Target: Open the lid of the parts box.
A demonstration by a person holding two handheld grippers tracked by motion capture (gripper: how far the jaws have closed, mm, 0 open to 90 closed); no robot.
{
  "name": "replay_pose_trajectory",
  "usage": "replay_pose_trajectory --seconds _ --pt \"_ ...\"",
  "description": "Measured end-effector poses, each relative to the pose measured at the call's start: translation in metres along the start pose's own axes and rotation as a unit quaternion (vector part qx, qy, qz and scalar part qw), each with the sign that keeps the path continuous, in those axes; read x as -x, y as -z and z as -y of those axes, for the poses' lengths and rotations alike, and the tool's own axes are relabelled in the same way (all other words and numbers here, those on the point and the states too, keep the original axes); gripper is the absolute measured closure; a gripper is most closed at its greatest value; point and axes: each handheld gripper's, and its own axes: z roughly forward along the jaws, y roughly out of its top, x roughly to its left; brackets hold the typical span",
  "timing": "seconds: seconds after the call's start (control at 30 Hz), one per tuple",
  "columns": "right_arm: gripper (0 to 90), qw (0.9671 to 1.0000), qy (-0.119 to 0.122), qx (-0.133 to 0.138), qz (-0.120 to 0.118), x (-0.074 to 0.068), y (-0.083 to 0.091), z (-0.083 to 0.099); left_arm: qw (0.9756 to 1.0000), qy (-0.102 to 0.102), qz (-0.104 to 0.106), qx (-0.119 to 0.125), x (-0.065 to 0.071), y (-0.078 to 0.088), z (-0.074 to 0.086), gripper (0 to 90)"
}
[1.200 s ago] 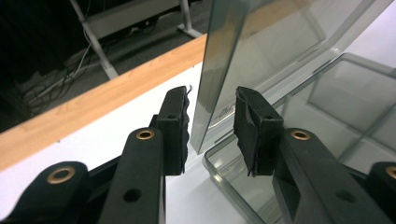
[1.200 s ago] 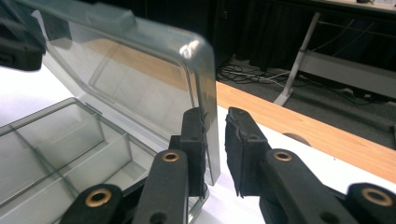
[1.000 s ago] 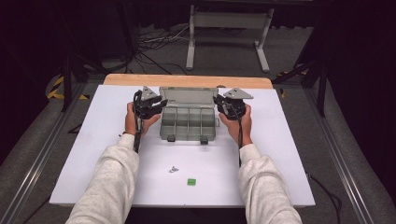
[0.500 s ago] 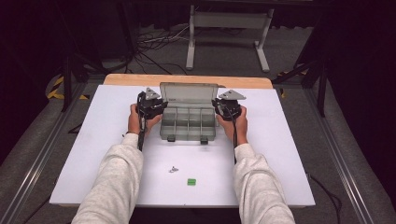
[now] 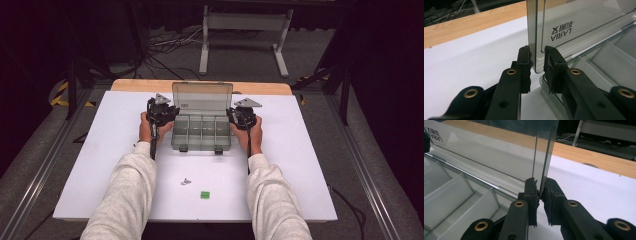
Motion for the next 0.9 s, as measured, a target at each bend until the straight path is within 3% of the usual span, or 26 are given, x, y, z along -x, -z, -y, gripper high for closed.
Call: replay_pose_trajectory --seconds 0.17,0.43,0.63,0.9 --pt "81.1 0.9999 -0.003 -0.009 -0.007 0.001 0.0009 -0.0015 1.0 -0.006 0.002 -0.006 -0.0015 0.0012 -0.0014 76.3" --pt "81.1 0.9999 0.001 -0.014 0.004 -0.0025 0.0025 -0.0025 0.9998 -0.015 -0.009 -0.012 0.0016 0.002 -0.003 76.4" --pt "79.3 0.9991 0.025 -0.029 0.017 -0.0057 0.0014 -0.0072 0.9993 -0.028 -0.021 -0.017 0.0043 -0.0005 -0.0047 74.0" --pt "76.9 0.9987 0.022 -0.04 0.023 -0.0068 -0.001 -0.0105 0.999 -0.032 -0.025 -0.02 0.0025 -0.0038 -0.0066 70.6"
